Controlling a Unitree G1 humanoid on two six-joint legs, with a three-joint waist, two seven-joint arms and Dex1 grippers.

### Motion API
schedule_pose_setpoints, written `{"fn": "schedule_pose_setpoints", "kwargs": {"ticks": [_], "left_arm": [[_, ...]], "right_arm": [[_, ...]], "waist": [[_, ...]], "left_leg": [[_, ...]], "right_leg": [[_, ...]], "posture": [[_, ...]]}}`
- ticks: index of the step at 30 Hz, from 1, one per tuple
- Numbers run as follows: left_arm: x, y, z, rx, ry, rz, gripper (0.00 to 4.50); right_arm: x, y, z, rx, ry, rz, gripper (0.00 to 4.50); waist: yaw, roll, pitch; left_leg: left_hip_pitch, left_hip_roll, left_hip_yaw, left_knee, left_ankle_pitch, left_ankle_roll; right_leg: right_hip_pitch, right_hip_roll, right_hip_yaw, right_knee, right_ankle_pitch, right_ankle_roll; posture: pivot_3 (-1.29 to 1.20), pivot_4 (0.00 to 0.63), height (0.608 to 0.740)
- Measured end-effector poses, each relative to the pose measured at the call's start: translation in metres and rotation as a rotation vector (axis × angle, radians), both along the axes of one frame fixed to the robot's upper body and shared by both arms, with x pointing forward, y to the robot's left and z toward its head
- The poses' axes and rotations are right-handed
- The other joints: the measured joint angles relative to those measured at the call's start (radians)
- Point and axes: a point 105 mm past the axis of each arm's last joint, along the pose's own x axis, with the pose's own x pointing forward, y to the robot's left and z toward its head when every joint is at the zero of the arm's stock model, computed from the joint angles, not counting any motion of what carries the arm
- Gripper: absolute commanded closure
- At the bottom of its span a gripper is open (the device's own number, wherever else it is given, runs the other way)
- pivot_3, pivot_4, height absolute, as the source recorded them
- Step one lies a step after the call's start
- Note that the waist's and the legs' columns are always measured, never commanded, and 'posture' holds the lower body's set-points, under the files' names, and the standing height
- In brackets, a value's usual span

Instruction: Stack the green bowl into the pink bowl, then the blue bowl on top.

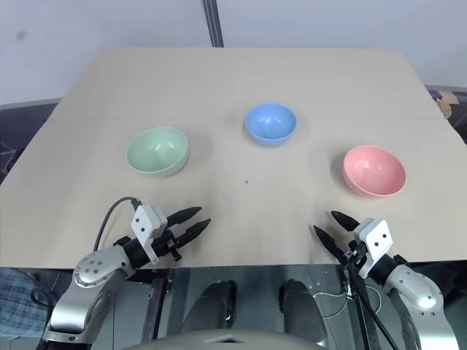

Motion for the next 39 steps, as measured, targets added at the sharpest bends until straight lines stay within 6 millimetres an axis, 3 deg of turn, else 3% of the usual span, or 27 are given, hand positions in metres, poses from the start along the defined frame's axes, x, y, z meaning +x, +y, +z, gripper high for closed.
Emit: {"fn": "schedule_pose_setpoints", "kwargs": {"ticks": [8, 29, 33, 39], "left_arm": [[0.001, -0.002, 0.006, -0.034, -0.009, -0.017, 2.49], [0.001, -0.006, 0.013, -0.084, -0.018, -0.062, 2.49], [0.001, -0.01, 0.023, -0.158, -0.018, -0.115, 2.49], [-0.002, -0.018, 0.05, -0.252, -0.014, -0.252, 2.49]], "right_arm": [[-0.002, -0.019, -0.017, -0.012, 0.011, -0.039, 1.62], [0.0, -0.022, -0.013, -0.034, -0.018, -0.033, 1.62], [0.013, -0.018, 0.009, -0.036, -0.09, -0.006, 1.62], [0.041, -0.024, 0.07, -0.108, -0.264, 0.017, 1.62]], "waist": [[0.001, 0.0, -0.001], [0.0, 0.001, -0.001], [-0.002, 0.002, -0.001], [0.001, 0.002, -0.002]], "left_leg": [[0.001, 0.0, 0.0, 0.0, 0.0, 0.0], [0.002, 0.0, 0.0, 0.001, 0.0, 0.0], [0.002, 0.0, 0.0, 0.002, 0.0, 0.0], [0.003, 0.0, -0.001, 0.004, 0.0, 0.0]], "right_leg": [[0.001, 0.0, 0.0, 0.0, 0.0, 0.0], [0.002, 0.0, 0.0, 0.0, 0.0, 0.0], [0.003, 0.0, 0.0, 0.001, 0.0, 0.0], [0.005, 0.0, -0.001, 0.001, 0.0, 0.0]], "posture": [[0.0, 0.15, 0.74], [0.0, 0.15, 0.74], [0.0, 0.15, 0.74], [0.0, 0.15, 0.74]]}}
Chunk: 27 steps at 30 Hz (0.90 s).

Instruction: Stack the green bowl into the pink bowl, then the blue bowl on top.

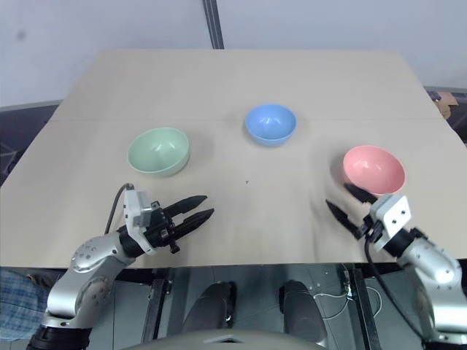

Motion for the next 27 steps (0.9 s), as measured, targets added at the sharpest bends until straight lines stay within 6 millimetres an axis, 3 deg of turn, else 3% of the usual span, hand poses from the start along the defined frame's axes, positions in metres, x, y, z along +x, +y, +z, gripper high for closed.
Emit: {"fn": "schedule_pose_setpoints", "kwargs": {"ticks": [8, 12, 20, 23, 27], "left_arm": [[0.001, -0.011, 0.031, -0.053, -0.06, -0.107, 2.49], [0.005, -0.016, 0.043, -0.059, -0.105, -0.13, 2.49], [0.006, -0.021, 0.046, -0.08, -0.113, -0.137, 2.49], [0.007, -0.022, 0.046, -0.087, -0.111, -0.135, 2.45], [0.007, -0.022, 0.046, -0.094, -0.11, -0.126, 2.45]], "right_arm": [[0.025, -0.017, 0.016, -0.152, 0.07, -0.075, 1.62], [0.031, -0.025, 0.006, -0.228, 0.196, -0.115, 1.62], [0.034, -0.031, -0.015, -0.307, 0.41, -0.166, 1.62], [0.031, -0.031, -0.027, -0.35, 0.492, -0.174, 2.41], [0.031, -0.027, -0.031, -0.368, 0.518, -0.164, 4.43]], "waist": [[0.001, 0.0, 0.0], [0.0, 0.0, 0.0], [0.0, 0.0, 0.0], [0.0, 0.0, 0.001], [-0.002, 0.0, 0.001]], "left_leg": [[0.0, 0.0, -0.001, 0.001, 0.0, 0.0], [-0.001, -0.001, 0.0, 0.001, 0.0, 0.0], [-0.001, 0.0, -0.001, 0.001, 0.0, 0.0], [-0.001, 0.0, -0.001, 0.001, 0.0, 0.0], [-0.001, 0.0, -0.001, 0.001, 0.0, 0.0]], "right_leg": [[0.001, 0.0, -0.001, 0.0, 0.0, 0.0], [0.001, 0.0, 0.0, -0.001, 0.0, 0.0], [0.001, 0.0, -0.001, -0.001, 0.0, 0.0], [0.001, 0.0, -0.001, -0.001, 0.0, 0.0], [0.001, 0.0, -0.001, -0.001, 0.0, 0.0]], "posture": [[0.0, 0.15, 0.74], [0.0, 0.15, 0.74], [0.0, 0.15, 0.74], [0.0, 0.15, 0.74], [0.0, 0.15, 0.74]]}}
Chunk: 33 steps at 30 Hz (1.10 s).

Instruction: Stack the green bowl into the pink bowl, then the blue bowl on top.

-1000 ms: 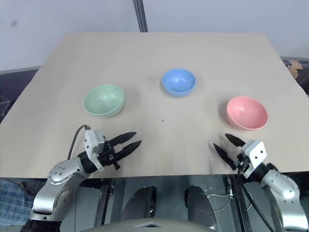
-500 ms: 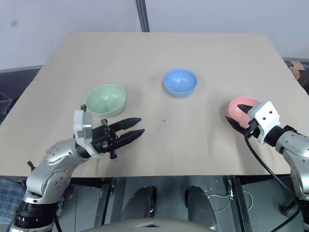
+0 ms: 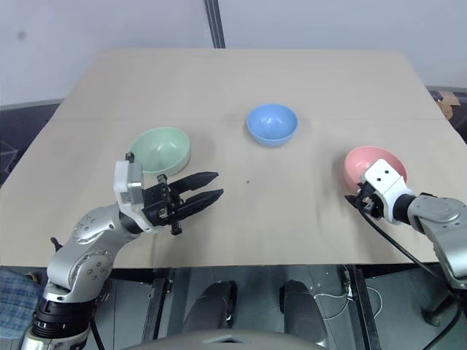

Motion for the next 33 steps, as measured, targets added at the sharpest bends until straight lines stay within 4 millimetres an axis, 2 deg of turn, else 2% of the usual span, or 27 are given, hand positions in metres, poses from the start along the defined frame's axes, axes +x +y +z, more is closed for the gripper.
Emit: {"fn": "schedule_pose_setpoints", "kwargs": {"ticks": [2, 10, 13, 18, 19, 20, 21, 27, 31, 32, 33], "left_arm": [[0.0, -0.001, 0.001, -0.001, -0.003, 0.0, 2.45], [-0.001, -0.001, 0.001, -0.001, -0.003, 0.0, 2.45], [-0.002, -0.001, 0.001, 0.001, -0.002, -0.001, 2.45], [-0.001, 0.004, -0.002, 0.021, 0.002, -0.002, 2.45], [0.0, 0.005, -0.003, 0.024, 0.005, 0.0, 2.45], [0.003, 0.007, -0.004, 0.027, 0.012, 0.005, 2.45], [0.003, 0.008, -0.004, 0.027, 0.012, 0.003, 2.45], [0.003, 0.009, -0.005, 0.033, 0.013, -0.005, 2.45], [0.001, 0.012, -0.007, 0.035, 0.017, -0.003, 2.45], [0.001, 0.013, -0.007, 0.035, 0.02, 0.003, 2.45], [0.001, 0.014, -0.008, 0.035, 0.022, 0.006, 2.45]], "right_arm": [[0.005, 0.0, 0.01, -0.022, -0.038, 0.003, 4.43], [0.004, 0.007, 0.008, -0.051, -0.056, 0.076, 4.43], [0.0, 0.031, 0.011, -0.067, -0.086, 0.216, 4.43], [-0.012, 0.095, 0.019, -0.144, -0.141, 0.499, 4.43], [-0.012, 0.105, 0.02, -0.142, -0.151, 0.529, 4.43], [-0.011, 0.125, 0.021, -0.12, -0.161, 0.569, 4.43], [-0.012, 0.134, 0.02, -0.107, -0.159, 0.587, 4.43], [-0.015, 0.17, 0.011, -0.087, -0.126, 0.647, 4.43], [-0.019, 0.18, 0.004, -0.097, -0.103, 0.675, 4.43], [-0.019, 0.181, 0.005, -0.101, -0.105, 0.679, 3.7], [-0.019, 0.182, 0.005, -0.104, -0.104, 0.682, 3.49]], "waist": [[-0.001, -0.001, -0.001], [0.0, -0.001, 0.0], [-0.003, -0.001, 0.0], [-0.004, -0.001, 0.0], [-0.003, -0.001, 0.0], [-0.004, -0.001, 0.0], [-0.003, -0.001, 0.0], [0.004, -0.001, 0.001], [0.002, -0.001, 0.001], [0.001, -0.001, 0.001], [0.001, -0.001, 0.001]], "left_leg": [[0.0, 0.0, 0.0, 0.0, 0.0, 0.0], [0.0, 0.0, -0.001, 0.0, 0.0, 0.0], [0.0, 0.0, -0.001, 0.0, 0.0, 0.0], [0.0, 0.0, -0.001, 0.0, 0.0, 0.0], [0.0, 0.0, -0.001, 0.0, 0.0, 0.0], [0.0, 0.0, -0.001, 0.0, 0.0, 0.0], [-0.001, 0.0, -0.001, 0.0, 0.0, 0.0], [-0.003, 0.0, -0.003, -0.001, 0.0, 0.0], [-0.003, 0.0, -0.003, -0.001, 0.0, 0.0], [-0.003, 0.0, -0.003, -0.001, 0.0, 0.0], [-0.003, 0.0, -0.003, -0.001, 0.0, 0.0]], "right_leg": [[0.0, 0.0, 0.0, 0.0, 0.0, 0.0], [0.0, 0.0, -0.001, -0.001, 0.0, 0.0], [0.0, 0.0, -0.001, -0.001, 0.0, 0.0], [0.0, 0.0, -0.001, -0.001, 0.0, 0.0], [0.0, 0.0, -0.001, -0.001, 0.0, 0.0], [0.0, 0.0, -0.001, -0.001, 0.0, 0.0], [0.0, 0.0, -0.002, -0.001, 0.0, 0.0], [-0.001, -0.001, -0.003, -0.003, 0.0, 0.0], [-0.001, -0.001, -0.004, -0.003, 0.0, 0.0], [-0.001, -0.001, -0.004, -0.003, 0.0, 0.0], [-0.001, -0.001, -0.004, -0.003, 0.0, 0.0]], "posture": [[0.0, 0.15, 0.74], [0.0, 0.15, 0.74], [0.0, 0.15, 0.74], [0.0, 0.15, 0.74], [0.0, 0.15, 0.74], [0.0, 0.15, 0.74], [0.0, 0.15, 0.74], [0.0, 0.15, 0.74], [0.0, 0.15, 0.74], [0.0, 0.15, 0.74], [0.0, 0.15, 0.74]]}}
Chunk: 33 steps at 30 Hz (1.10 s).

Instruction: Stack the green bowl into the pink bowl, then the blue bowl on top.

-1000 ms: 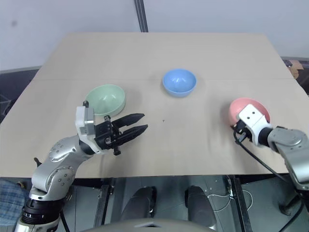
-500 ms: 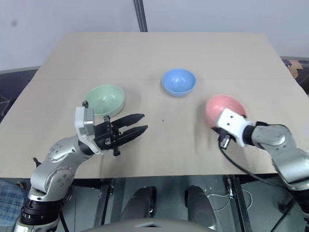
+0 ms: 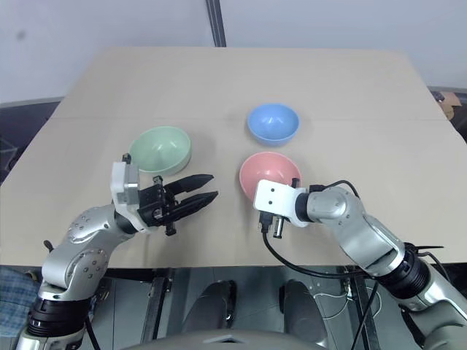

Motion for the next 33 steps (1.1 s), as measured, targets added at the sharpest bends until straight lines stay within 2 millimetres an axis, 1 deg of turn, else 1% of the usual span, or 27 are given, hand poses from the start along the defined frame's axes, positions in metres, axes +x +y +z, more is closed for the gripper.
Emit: {"fn": "schedule_pose_setpoints", "kwargs": {"ticks": [2, 3, 7, 8, 11, 13, 15, 16, 18, 19, 21, 22, 23, 24, 25, 26, 28, 29, 32, 33], "left_arm": [[0.0, 0.001, -0.001, 0.0, 0.004, 0.002, 2.45], [0.0, 0.001, -0.001, 0.0, 0.004, 0.003, 2.45], [0.0, 0.001, -0.002, 0.004, 0.005, 0.004, 2.45], [-0.001, 0.001, -0.002, 0.006, 0.005, 0.003, 2.45], [-0.001, 0.001, -0.002, 0.007, 0.002, 0.0, 2.45], [0.0, 0.002, -0.002, 0.006, 0.0, 0.005, 2.45], [0.005, 0.006, -0.002, 0.004, -0.005, 0.036, 2.45], [0.008, 0.009, -0.003, 0.004, -0.006, 0.063, 2.45], [0.02, 0.016, -0.001, -0.017, -0.02, 0.143, 2.45], [0.023, 0.019, -0.001, -0.018, -0.025, 0.168, 2.45], [0.032, 0.025, -0.004, 0.004, -0.039, 0.236, 2.45], [0.034, 0.026, -0.005, 0.009, -0.042, 0.251, 2.45], [0.038, 0.027, -0.006, 0.021, -0.045, 0.277, 2.45], [0.044, 0.032, -0.009, 0.04, -0.045, 0.326, 2.45], [0.046, 0.035, -0.012, 0.052, -0.042, 0.347, 2.45], [0.051, 0.041, -0.018, 0.081, -0.039, 0.388, 2.45], [0.055, 0.047, -0.024, 0.113, -0.038, 0.434, 2.45], [0.056, 0.048, -0.024, 0.119, -0.046, 0.443, 2.45], [0.067, 0.06, -0.021, 0.174, -0.109, 0.541, 2.45], [0.068, 0.061, -0.02, 0.178, -0.115, 0.552, 2.45]], "right_arm": [[-0.002, 0.001, -0.002, -0.01, 0.012, 0.01, 2.43], [-0.003, 0.001, -0.004, -0.015, 0.02, 0.015, 2.12], [-0.003, 0.002, -0.004, -0.023, 0.029, 0.019, 0.32], [-0.003, 0.001, -0.004, -0.023, 0.03, 0.018, 0.02], [-0.001, 0.0, 0.001, 0.011, 0.054, -0.01, 0.02], [-0.003, -0.002, 0.016, 0.101, 0.091, -0.027, 0.02], [-0.009, -0.007, 0.044, 0.277, 0.152, -0.029, 0.02], [-0.012, -0.013, 0.057, 0.343, 0.156, -0.024, 0.02], [-0.014, -0.028, 0.082, 0.486, 0.139, -0.033, 0.02], [-0.015, -0.033, 0.088, 0.526, 0.132, -0.035, 0.02], [-0.018, -0.051, 0.108, 0.66, 0.108, -0.05, 0.02], [-0.018, -0.055, 0.111, 0.681, 0.097, -0.06, 0.02], [-0.018, -0.064, 0.115, 0.715, 0.085, -0.089, 0.02], [-0.019, -0.078, 0.114, 0.751, 0.077, -0.141, 0.02], [-0.018, -0.084, 0.113, 0.759, 0.074, -0.17, 0.02], [-0.02, -0.096, 0.109, 0.767, 0.069, -0.218, 0.02], [-0.022, -0.106, 0.105, 0.767, 0.062, -0.256, 0.02], [-0.023, -0.109, 0.104, 0.768, 0.058, -0.261, 0.02], [-0.029, -0.119, 0.092, 0.753, 0.068, -0.308, 0.02], [-0.03, -0.119, 0.091, 0.753, 0.067, -0.311, 0.02]], "waist": [[-0.001, 0.0, 0.0], [-0.001, 0.0, 0.0], [-0.001, 0.0, 0.0], [-0.001, 0.0, 0.0], [-0.001, 0.0, 0.0], [0.0, 0.0, 0.0], [0.002, 0.0, 0.0], [0.003, 0.0, 0.0], [0.007, 0.0, 0.0], [0.007, 0.0, 0.0], [0.006, 0.0, 0.0], [0.005, 0.0, 0.0], [0.005, 0.0, 0.0], [0.008, 0.0, 0.0], [0.009, 0.0, 0.0], [0.009, 0.0, 0.0], [0.006, 0.0, 0.0], [0.004, 0.0, 0.0], [0.003, 0.0, 0.0], [0.002, 0.0, 0.0]], "left_leg": [[0.0, 0.0, 0.0, 0.0, 0.0, 0.0], [0.0, 0.0, 0.0, 0.0, 0.0, 0.0], [0.0, 0.0, 0.0, 0.0, 0.0, 0.0], [0.0, 0.0, 0.0, 0.0, 0.0, 0.0], [0.0, 0.0, 0.0, 0.0, 0.0, 0.0], [0.0, 0.0, 0.0, 0.0, 0.0, 0.0], [0.0, 0.0, -0.001, 0.0, 0.0, 0.0], [0.0, 0.0, -0.001, 0.0, 0.0, 0.0], [0.0, 0.0, -0.001, 0.0, 0.0, 0.0], [0.0, 0.0, -0.001, 0.0, 0.0, 0.0], [0.0, 0.0, -0.001, -0.001, 0.0, 0.0], [0.0, 0.0, -0.001, -0.001, 0.0, 0.0], [0.0, 0.0, -0.001, -0.001, 0.0, 0.0], [0.0, 0.0, -0.001, -0.002, 0.0, 0.0], [0.0, 0.0, -0.001, -0.002, 0.0, 0.0], [0.0, 0.0, 0.0, -0.002, 0.0, 0.0], [0.0, 0.0, 0.0, -0.002, 0.0, 0.0], [0.0, 0.0, 0.0, -0.002, 0.0, 0.0], [0.001, 0.0, 0.0, -0.003, 0.0, 0.0], [0.001, 0.0, 0.001, -0.002, 0.0, 0.0]], "right_leg": [[0.0, 0.0, 0.0, 0.0, 0.0, 0.0], [0.0, 0.0, 0.0, 0.0, 0.0, 0.0], [0.0, 0.0, 0.0, 0.0, 0.0, 0.0], [0.0, 0.0, 0.0, 0.0, 0.0, 0.0], [0.0, 0.0, 0.0, 0.0, 0.0, 0.0], [0.0, 0.0, 0.0, 0.0, 0.0, 0.0], [0.0, 0.0, -0.001, 0.0, 0.0, 0.0], [0.001, 0.0, -0.001, 0.0, 0.0, 0.0], [0.001, 0.0, -0.002, -0.001, 0.0, 0.0], [0.002, 0.0, -0.002, -0.001, 0.0, 0.0], [0.002, 0.0, -0.002, -0.001, 0.0, 0.0], [0.001, 0.0, -0.001, -0.001, 0.0, 0.0], [0.001, 0.0, -0.001, -0.001, 0.0, 0.0], [0.002, 0.0, -0.002, -0.001, 0.0, 0.0], [0.001, 0.0, -0.001, -0.001, 0.0, 0.0], [0.001, 0.0, -0.001, -0.001, 0.0, 0.0], [0.001, 0.0, -0.001, -0.002, 0.0, 0.0], [0.001, 0.0, -0.001, -0.002, 0.0, 0.0], [0.001, 0.0, 0.0, -0.001, 0.0, 0.0], [0.001, 0.0, 0.0, -0.001, 0.0, 0.0]], "posture": [[0.0, 0.15, 0.74], [0.0, 0.15, 0.74], [0.0, 0.15, 0.74], [0.0, 0.15, 0.74], [0.0, 0.15, 0.74], [0.0, 0.15, 0.74], [0.0, 0.15, 0.74], [0.0, 0.15, 0.74], [0.0, 0.15, 0.74], [0.0, 0.15, 0.74], [0.0, 0.15, 0.74], [0.0, 0.15, 0.74], [0.0, 0.15, 0.74], [0.0, 0.15, 0.74], [0.0, 0.15, 0.74], [0.0, 0.15, 0.74], [0.0, 0.15, 0.74], [0.0, 0.15, 0.74], [0.0, 0.15, 0.74], [0.0, 0.15, 0.74]]}}
